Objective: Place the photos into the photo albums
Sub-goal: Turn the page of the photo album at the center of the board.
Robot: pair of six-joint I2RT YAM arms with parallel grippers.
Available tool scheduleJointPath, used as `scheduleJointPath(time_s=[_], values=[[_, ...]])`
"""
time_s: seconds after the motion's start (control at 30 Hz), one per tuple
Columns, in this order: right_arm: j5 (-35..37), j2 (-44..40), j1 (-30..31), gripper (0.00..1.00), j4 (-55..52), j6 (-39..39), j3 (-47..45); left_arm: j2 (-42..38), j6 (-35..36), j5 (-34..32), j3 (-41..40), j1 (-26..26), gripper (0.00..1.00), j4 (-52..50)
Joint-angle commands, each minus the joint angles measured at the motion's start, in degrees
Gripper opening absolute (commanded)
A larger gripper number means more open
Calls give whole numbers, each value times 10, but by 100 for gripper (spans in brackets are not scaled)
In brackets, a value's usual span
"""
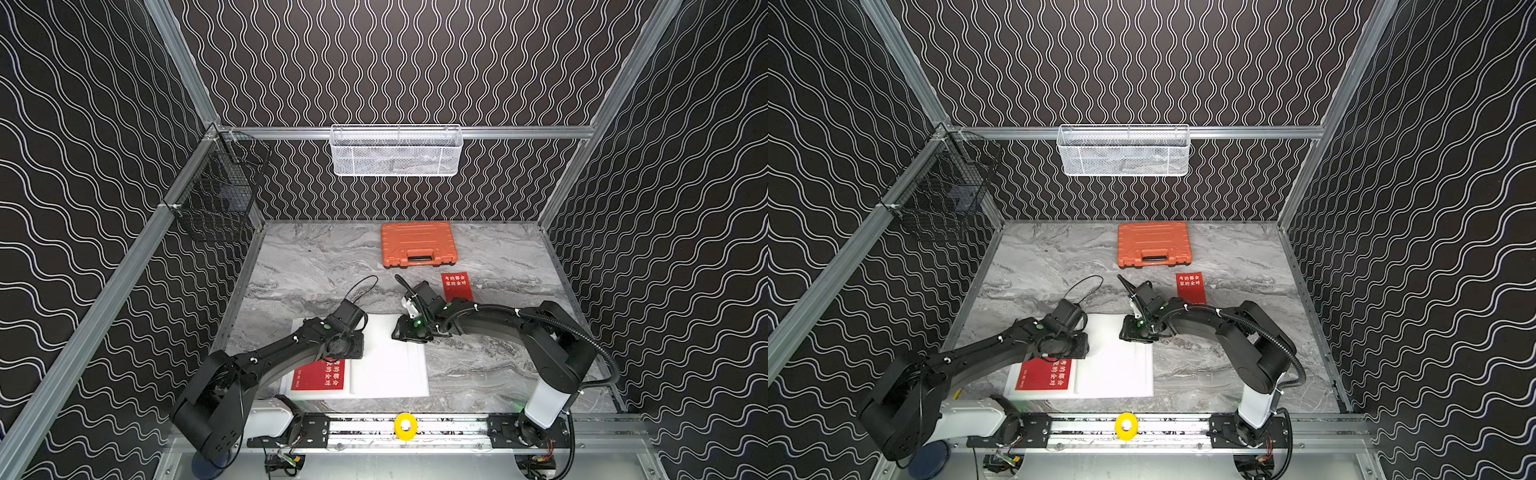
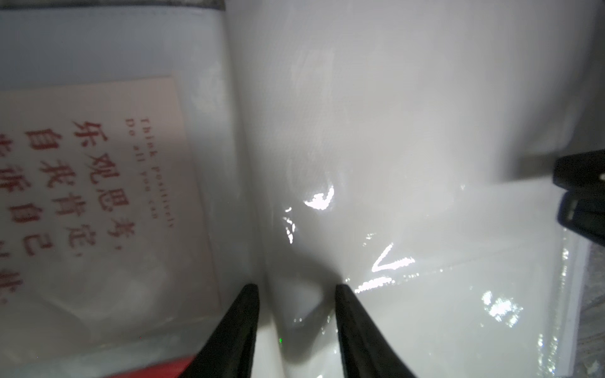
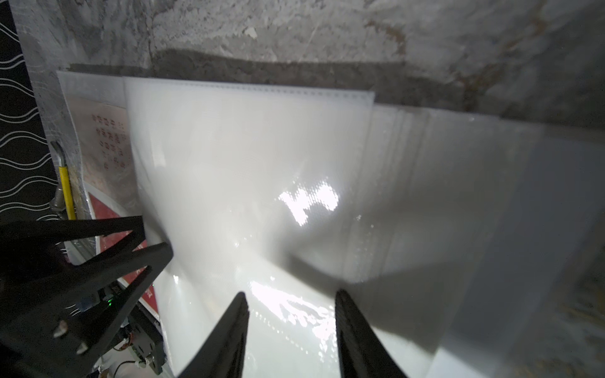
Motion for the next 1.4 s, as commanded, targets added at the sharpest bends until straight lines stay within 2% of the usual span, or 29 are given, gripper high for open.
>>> scheduleJointPath(time_s=[0.0,0.13,0.67,0.73,0.87,0.97,1.07,1.23,1.37], values=[[12,3,1,46,-7,-2,4,0,15,-51,6,2,42,-50],[10,2,1,46,-8,-1,5,-6,16,-63,6,2,42,-60],[-57,28,20,45,41,5,12,-26,14,-39,2,3,42,-51],[-73,23,20,42,59,7,7,-35,13,-40,5,2,42,-53],[-102,11,21,21,84,9,5,-70,16,-54,32,9,42,-78],[-125,1,23,12,96,9,9,-95,28,-48,59,38,42,-97],[-142,-7,34,9,97,4,24,-115,43,-21,82,90,42,-110],[-165,2,58,8,103,7,71,-138,67,1,135,161,42,-134],[-192,42,71,9,128,25,124,-140,82,19,178,204,42,-148]])
